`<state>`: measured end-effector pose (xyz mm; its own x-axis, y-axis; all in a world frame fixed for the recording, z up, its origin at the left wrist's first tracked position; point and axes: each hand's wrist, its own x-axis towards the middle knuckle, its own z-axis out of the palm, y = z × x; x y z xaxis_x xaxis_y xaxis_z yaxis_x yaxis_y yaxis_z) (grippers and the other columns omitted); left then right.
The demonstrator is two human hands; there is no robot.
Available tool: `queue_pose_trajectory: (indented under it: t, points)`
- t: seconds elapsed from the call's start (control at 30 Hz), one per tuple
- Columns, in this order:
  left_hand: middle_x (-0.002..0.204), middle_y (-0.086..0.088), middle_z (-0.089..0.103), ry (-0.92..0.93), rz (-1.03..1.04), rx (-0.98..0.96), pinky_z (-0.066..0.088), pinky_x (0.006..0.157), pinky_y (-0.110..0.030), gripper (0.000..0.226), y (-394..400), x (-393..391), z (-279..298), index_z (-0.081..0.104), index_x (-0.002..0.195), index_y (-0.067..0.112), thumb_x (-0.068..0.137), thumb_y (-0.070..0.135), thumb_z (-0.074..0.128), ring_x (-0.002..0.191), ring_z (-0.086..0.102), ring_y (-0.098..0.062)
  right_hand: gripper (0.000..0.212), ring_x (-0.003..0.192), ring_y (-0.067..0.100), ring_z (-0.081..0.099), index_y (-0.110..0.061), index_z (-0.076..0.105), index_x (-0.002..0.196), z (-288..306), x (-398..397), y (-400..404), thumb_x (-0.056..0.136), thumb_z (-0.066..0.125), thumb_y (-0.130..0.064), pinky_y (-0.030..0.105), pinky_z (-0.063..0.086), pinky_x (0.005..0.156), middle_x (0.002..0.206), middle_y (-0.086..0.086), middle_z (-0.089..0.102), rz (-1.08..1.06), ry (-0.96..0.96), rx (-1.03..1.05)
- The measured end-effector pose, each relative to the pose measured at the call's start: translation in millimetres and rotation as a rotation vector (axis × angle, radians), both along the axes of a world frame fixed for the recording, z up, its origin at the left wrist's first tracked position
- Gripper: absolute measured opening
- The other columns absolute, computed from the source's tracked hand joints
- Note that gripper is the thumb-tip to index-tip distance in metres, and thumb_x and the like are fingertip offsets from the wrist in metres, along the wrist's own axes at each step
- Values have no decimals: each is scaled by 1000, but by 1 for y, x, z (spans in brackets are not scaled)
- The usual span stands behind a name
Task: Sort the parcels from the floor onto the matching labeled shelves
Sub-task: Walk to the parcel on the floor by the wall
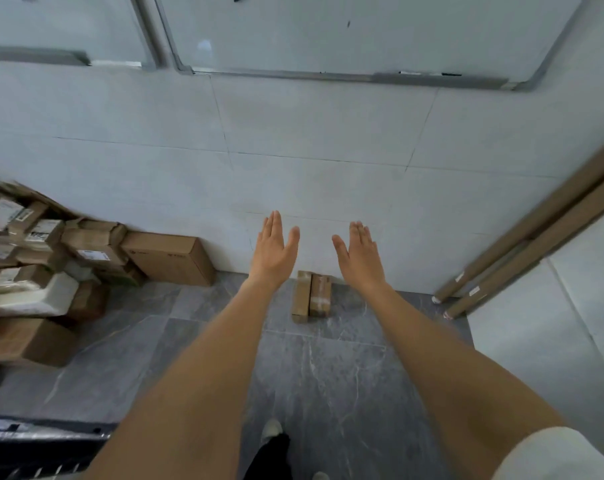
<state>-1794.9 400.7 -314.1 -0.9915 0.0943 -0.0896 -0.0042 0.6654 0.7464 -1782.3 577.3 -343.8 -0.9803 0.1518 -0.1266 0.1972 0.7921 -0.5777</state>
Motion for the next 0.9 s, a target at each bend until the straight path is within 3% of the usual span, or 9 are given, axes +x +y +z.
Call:
queue_pose_trajectory:
  t: [0.13,0.27,0.47,0.6,0.8,0.9]
  points:
    - [165,0,16,-173,153,313,12,123,-35,61,4,-41,-12,17,158,17,105,45,27,152,14,-18,68,158,21,3,-8,10,161,-18,-41,-11,108,23,-49,39,4,128,171,8,7,-136,-61,-225]
    - [159,-5,34,-322,226,456,24,117,-32,55,-3,-89,-28,34,153,12,105,41,32,146,31,-23,68,155,22,18,-12,22,161,-38,-87,-26,107,21,-54,38,12,126,169,6,20,-304,-145,-465]
    - [160,0,30,-456,316,569,20,119,-35,50,-23,-151,-78,32,154,17,107,34,26,148,26,-20,66,150,34,30,-3,33,155,-74,-139,-38,109,19,-48,42,23,121,163,17,31,-526,-278,-706]
    - [161,2,29,-524,399,591,20,118,-40,52,-25,-181,-120,34,153,24,104,40,27,148,26,-20,71,149,39,27,9,33,151,-121,-159,-37,109,19,-47,47,20,121,161,24,29,-583,-329,-835]
    - [162,3,25,-634,466,635,16,119,-43,57,-5,-233,-232,32,154,23,102,46,31,149,23,-20,62,152,18,26,-28,28,160,-237,-198,-30,105,23,-58,41,18,123,166,-3,28,-555,-342,-878]
    - [162,0,24,-702,508,594,18,119,-44,60,2,-244,-306,29,155,20,102,48,32,148,23,-23,66,153,20,25,-29,29,159,-307,-208,-26,103,21,-63,45,16,125,166,-2,27,-573,-392,-873]
